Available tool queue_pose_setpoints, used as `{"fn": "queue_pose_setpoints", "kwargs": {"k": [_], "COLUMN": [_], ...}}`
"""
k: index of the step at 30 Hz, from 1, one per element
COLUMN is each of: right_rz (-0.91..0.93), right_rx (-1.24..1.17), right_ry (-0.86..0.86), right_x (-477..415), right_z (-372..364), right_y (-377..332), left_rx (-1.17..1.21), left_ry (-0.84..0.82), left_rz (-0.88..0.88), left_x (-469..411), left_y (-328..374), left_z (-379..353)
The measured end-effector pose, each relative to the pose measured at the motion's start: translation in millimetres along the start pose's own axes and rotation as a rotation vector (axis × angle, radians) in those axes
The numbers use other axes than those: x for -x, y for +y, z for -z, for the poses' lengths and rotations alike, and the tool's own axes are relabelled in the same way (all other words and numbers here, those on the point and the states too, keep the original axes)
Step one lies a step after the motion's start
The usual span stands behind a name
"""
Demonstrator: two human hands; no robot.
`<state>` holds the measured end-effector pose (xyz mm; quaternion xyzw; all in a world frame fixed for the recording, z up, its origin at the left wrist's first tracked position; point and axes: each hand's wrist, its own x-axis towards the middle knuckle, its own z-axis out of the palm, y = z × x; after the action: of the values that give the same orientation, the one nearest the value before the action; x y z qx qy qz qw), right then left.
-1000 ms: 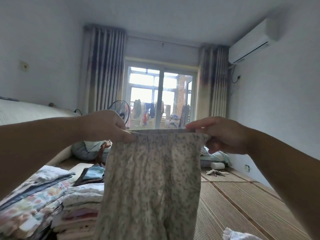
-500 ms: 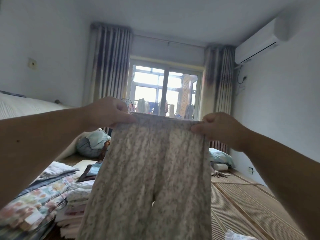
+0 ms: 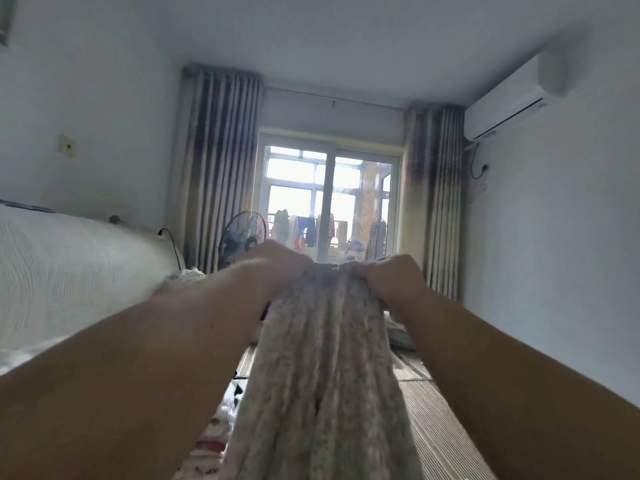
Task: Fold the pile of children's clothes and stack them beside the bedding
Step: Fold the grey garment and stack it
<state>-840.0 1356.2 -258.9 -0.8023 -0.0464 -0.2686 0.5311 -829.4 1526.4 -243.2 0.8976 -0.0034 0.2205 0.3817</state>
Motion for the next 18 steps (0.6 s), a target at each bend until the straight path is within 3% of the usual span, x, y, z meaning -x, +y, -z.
{"fn": "queue_pose_setpoints", "kwargs": {"k": [2,4,7,11,12,14,15,16,18], "right_rz": [-0.009,-0.024,-0.071,0.016,0.021,0.028,0.035,0.049,0.074], "right_rx": [-0.116,-0.234,-0.352,-0.280,-0.291,-0.342,-0.369,-0.384,-0.412], "right_ry": [-0.019,-0.073,-0.243,-0.261,-0.236,-0.237,-0.270,-0.320,-0.449], "right_x": [5,8,16,23,24,24,24,24,27], "right_z": [-8,-11,-7,-4,-2,4,8,13,21], "right_y": [1,1,0,4,5,1,-2,-6,-12], "left_rx": [0.328,0.556,0.621,0.497,0.394,0.151,0.161,0.259,0.507], "left_ry": [-0.212,-0.289,-0.341,-0.643,-0.570,-0.225,-0.113,-0.157,-0.543], "left_rz": [0.011,0.011,0.020,-0.028,-0.112,-0.281,-0.314,-0.296,-0.243], "left_x": [8,14,16,17,17,18,20,20,19], "left_y": [15,23,24,21,19,10,3,-3,-19], "left_z": [-14,-21,-17,-2,-2,-1,-1,0,-1]}}
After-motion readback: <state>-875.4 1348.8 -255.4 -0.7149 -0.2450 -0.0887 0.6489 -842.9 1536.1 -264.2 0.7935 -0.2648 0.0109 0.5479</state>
